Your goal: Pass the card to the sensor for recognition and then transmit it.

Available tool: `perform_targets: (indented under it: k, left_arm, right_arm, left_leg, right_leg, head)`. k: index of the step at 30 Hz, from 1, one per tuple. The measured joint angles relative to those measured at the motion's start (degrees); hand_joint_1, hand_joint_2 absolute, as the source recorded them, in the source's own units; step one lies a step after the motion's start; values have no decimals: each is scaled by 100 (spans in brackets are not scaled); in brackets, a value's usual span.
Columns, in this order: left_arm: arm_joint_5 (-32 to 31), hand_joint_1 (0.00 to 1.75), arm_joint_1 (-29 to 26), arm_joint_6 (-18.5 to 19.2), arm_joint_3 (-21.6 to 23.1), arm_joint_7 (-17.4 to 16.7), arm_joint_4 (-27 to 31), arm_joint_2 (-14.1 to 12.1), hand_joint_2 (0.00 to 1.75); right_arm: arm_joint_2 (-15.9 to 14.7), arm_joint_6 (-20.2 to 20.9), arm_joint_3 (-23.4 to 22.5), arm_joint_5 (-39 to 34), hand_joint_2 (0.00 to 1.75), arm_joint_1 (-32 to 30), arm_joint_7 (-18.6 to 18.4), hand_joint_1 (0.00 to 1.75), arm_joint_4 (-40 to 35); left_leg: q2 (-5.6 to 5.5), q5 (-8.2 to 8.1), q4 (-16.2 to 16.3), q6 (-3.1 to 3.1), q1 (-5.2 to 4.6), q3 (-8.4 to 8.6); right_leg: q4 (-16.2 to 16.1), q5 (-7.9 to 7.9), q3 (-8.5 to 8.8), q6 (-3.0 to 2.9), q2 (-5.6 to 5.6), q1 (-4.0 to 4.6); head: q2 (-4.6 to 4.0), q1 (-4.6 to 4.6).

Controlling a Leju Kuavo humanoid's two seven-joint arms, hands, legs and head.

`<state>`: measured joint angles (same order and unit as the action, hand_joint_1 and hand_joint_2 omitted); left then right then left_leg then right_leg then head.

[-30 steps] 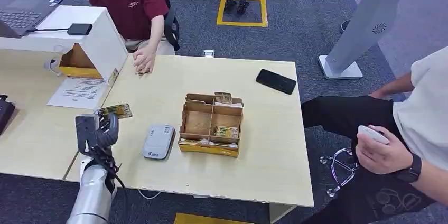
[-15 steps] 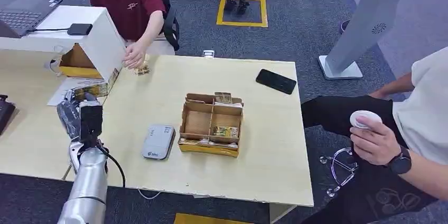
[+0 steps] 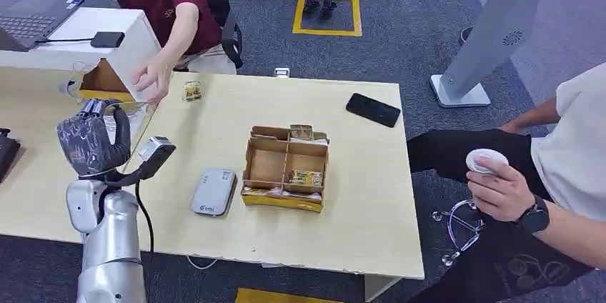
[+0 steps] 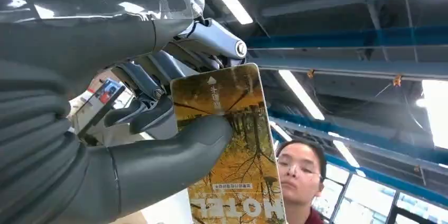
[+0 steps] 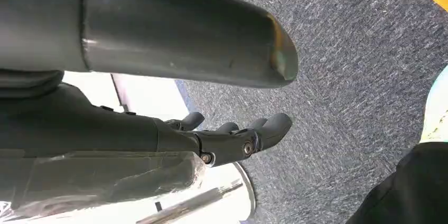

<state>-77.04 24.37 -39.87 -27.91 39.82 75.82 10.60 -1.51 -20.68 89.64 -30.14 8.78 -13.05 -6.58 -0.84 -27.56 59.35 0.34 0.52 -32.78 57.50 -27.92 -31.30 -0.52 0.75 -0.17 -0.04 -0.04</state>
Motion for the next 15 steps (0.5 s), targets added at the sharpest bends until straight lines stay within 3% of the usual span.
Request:
perform_targets:
  k: [15]
  left_arm:
    - [-509, 175, 258, 0, -400, 0, 179, 195, 175]
  right_arm:
    - [0, -9, 0, 50, 0, 8, -20, 0, 0]
  left_leg:
    - [1, 4, 0, -1, 0, 0]
  right_leg:
    - [0, 2, -1, -2, 0, 0]
  head:
    - [0, -2]
